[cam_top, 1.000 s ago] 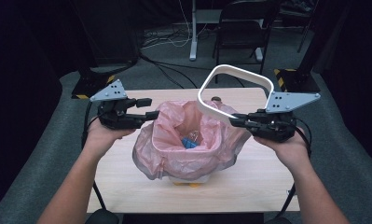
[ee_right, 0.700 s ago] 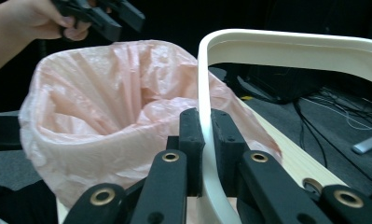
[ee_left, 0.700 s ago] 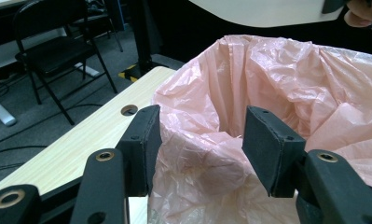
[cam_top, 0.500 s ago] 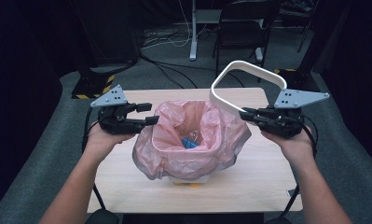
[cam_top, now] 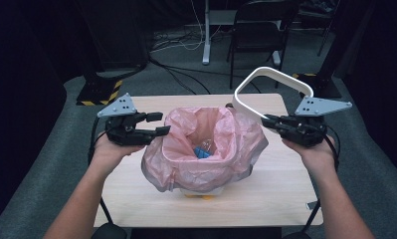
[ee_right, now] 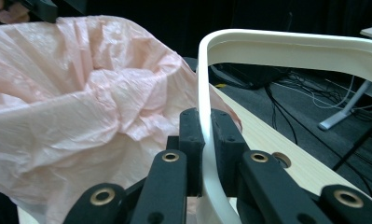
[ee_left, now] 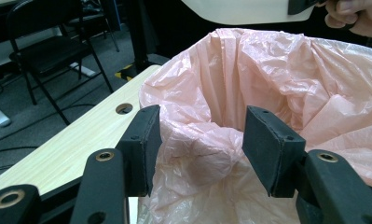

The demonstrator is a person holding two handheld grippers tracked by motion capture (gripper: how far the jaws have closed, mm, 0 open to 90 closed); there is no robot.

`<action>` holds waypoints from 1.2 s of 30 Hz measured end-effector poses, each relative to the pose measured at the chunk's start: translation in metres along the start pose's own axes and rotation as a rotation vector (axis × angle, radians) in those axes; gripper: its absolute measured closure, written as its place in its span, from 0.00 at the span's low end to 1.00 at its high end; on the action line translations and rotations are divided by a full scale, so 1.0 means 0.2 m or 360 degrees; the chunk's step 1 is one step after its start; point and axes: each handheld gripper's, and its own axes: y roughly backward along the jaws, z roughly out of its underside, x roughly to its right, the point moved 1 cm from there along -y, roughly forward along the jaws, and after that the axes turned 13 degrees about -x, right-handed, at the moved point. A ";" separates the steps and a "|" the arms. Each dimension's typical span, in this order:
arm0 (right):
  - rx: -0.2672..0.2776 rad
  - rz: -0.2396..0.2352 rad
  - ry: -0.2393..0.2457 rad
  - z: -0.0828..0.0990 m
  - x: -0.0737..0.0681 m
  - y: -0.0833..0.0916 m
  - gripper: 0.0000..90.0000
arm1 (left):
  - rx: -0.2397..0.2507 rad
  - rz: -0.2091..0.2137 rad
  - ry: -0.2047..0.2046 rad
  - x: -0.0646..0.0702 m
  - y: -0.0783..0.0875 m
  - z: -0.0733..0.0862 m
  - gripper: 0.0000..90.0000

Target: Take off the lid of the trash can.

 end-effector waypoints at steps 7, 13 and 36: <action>-0.0022 0.0025 -0.0033 0.06 0.02 -0.03 0.93 | 0.0007 0.0003 -0.0008 0.01 0.00 0.00 0.52; -0.0034 0.0032 -0.0083 0.13 0.05 -0.07 0.93 | 0.0011 0.0005 -0.0014 0.02 0.00 0.01 0.52; -0.0108 0.0145 -0.0194 0.35 0.09 -0.18 0.93 | 0.0013 0.0011 -0.0016 0.03 -0.01 0.02 0.52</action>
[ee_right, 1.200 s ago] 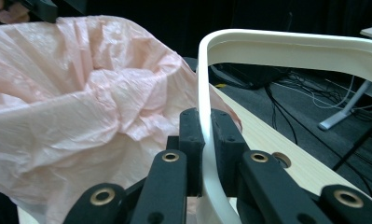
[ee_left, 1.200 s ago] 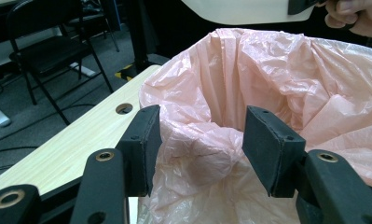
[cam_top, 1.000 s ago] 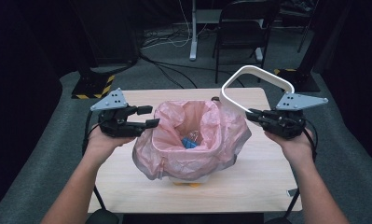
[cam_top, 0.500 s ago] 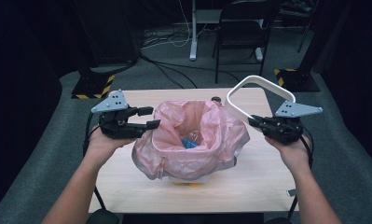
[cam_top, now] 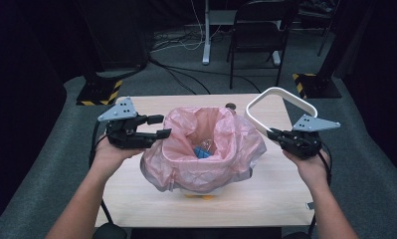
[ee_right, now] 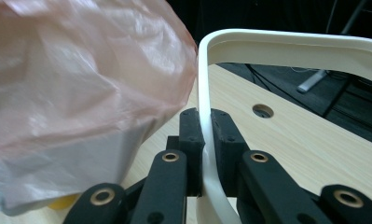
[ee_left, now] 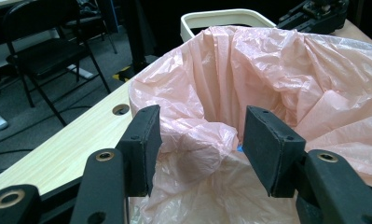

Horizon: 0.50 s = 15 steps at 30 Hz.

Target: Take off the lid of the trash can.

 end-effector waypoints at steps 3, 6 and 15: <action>-0.0016 0.0040 0.0001 0.03 0.00 -0.02 0.93 | -0.0001 -0.0001 -0.0004 0.00 0.00 0.00 0.52; -0.0025 0.0046 -0.0018 0.06 0.01 -0.04 0.93 | -0.0001 -0.0003 -0.0005 0.00 0.00 0.00 0.52; -0.0048 0.0073 -0.0060 0.15 0.01 -0.09 0.93 | 0.0004 -0.0002 -0.0007 0.01 0.00 0.01 0.52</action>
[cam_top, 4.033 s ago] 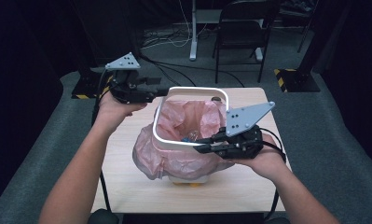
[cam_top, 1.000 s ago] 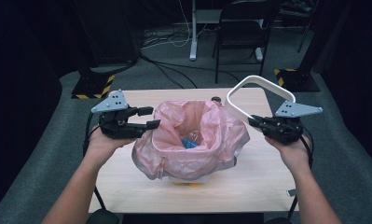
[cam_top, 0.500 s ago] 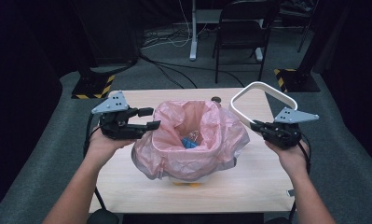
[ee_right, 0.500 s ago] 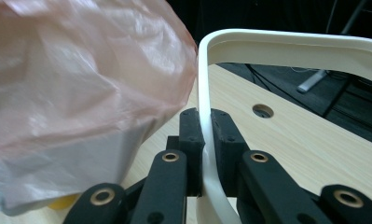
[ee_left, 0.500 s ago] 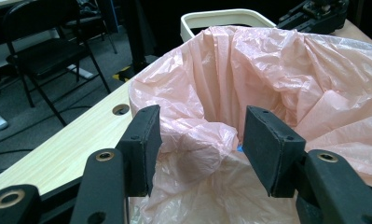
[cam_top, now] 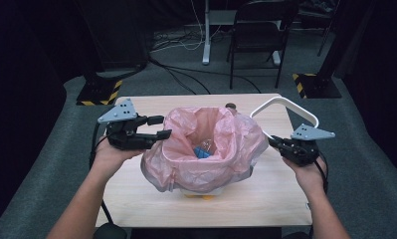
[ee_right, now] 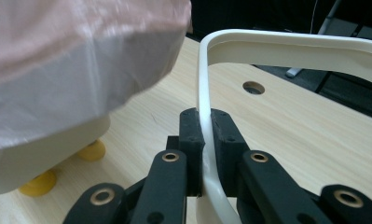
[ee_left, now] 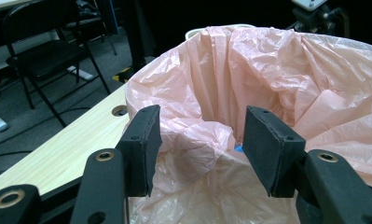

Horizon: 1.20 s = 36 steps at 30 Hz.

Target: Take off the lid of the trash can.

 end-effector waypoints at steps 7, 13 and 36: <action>-0.0004 -0.0003 -0.0053 0.08 0.00 -0.04 0.93 | 0.0003 -0.0001 0.0004 0.00 0.00 0.00 0.52; -0.0035 0.0012 -0.0078 0.14 0.01 -0.07 0.93 | 0.0006 0.0000 0.0011 0.00 0.00 0.01 0.52; -0.0190 0.0004 -0.0114 0.33 0.01 -0.23 0.93 | 0.0022 -0.0003 0.0020 -0.01 0.00 0.02 0.52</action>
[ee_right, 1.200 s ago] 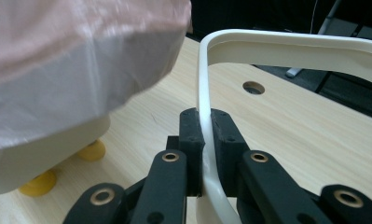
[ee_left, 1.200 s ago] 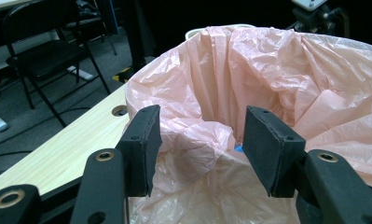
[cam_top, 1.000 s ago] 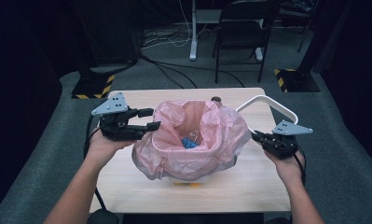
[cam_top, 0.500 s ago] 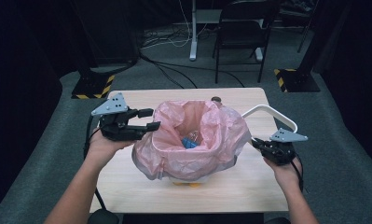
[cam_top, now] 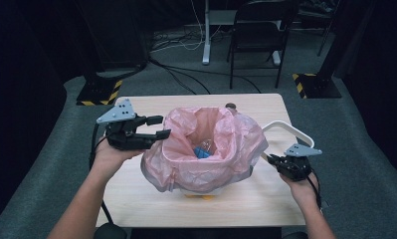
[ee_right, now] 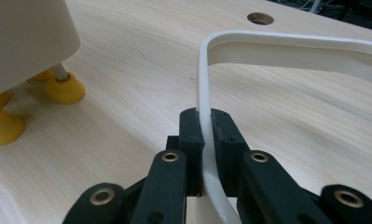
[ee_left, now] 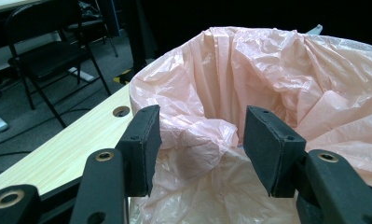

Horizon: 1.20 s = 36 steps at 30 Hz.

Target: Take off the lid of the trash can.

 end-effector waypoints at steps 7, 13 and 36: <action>-0.0048 -0.0048 -0.0003 0.03 0.00 -0.04 0.93 | 0.0005 0.0001 0.0003 0.00 0.00 0.00 0.51; -0.0096 -0.0086 -0.0003 0.05 0.01 -0.09 0.93 | 0.0006 -0.0001 0.0001 0.00 0.00 0.00 0.51; -0.0242 -0.0157 0.0057 0.13 0.02 -0.18 0.93 | 0.0015 0.0001 0.0004 0.00 -0.01 0.00 0.51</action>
